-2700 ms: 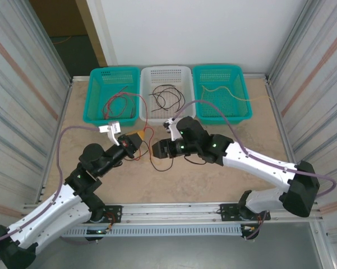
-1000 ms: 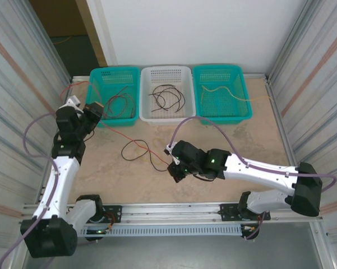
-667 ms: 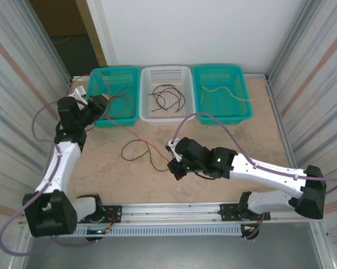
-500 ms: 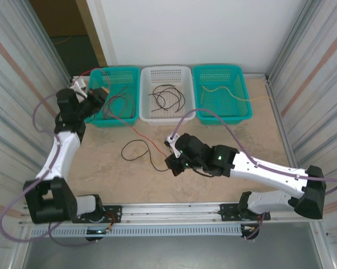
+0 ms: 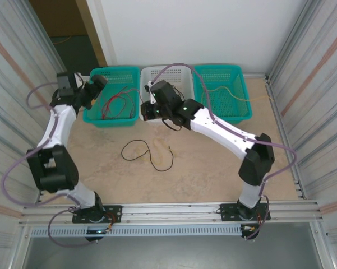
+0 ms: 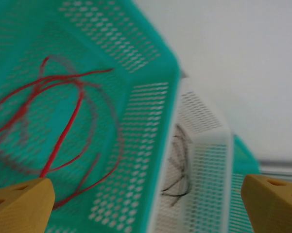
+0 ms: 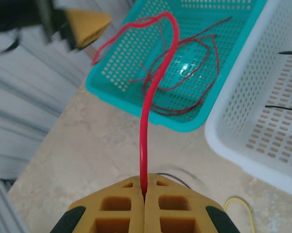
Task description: Untangle the cables
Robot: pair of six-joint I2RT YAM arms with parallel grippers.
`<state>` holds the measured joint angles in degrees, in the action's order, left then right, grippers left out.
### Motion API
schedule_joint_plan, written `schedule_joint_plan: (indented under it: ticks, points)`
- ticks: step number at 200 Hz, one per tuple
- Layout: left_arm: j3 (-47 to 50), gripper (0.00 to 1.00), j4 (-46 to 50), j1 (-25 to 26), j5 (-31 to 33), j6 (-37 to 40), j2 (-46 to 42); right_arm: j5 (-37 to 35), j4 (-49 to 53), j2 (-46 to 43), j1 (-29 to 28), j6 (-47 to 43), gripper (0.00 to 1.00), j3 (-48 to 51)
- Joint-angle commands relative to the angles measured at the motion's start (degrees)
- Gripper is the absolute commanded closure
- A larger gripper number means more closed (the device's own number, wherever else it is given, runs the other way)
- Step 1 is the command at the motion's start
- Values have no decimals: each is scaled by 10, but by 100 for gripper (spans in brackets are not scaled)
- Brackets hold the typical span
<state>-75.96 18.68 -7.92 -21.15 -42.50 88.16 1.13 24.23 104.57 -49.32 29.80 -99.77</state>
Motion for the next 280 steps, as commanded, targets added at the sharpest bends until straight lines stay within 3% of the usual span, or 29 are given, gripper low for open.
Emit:
schedule_joint_plan:
  ticks: [1,48,81,110,201,223,252,280]
  points:
    - [56,1,33,-4,76,30,-133,17,-3,33,11,23,100,-33]
    - [153,2,64,-4,50,31,-311,-45,-46,24,12,27,100,-56]
    - [214,4,76,-4,-6,36,-384,-86,-93,-4,12,22,100,-53]
    - [282,5,81,-4,-11,36,-442,-94,-116,10,12,22,100,-71]
    - [367,9,113,-4,-33,39,-497,-47,-44,170,-15,39,100,-144]
    - [374,9,124,-4,-35,40,-505,-38,-23,188,-26,33,93,-150]
    - [383,9,139,-4,-37,39,-515,-31,-4,178,-30,27,68,-131]
    - [395,12,141,-4,-63,39,-507,-25,-4,126,-25,17,51,-82]
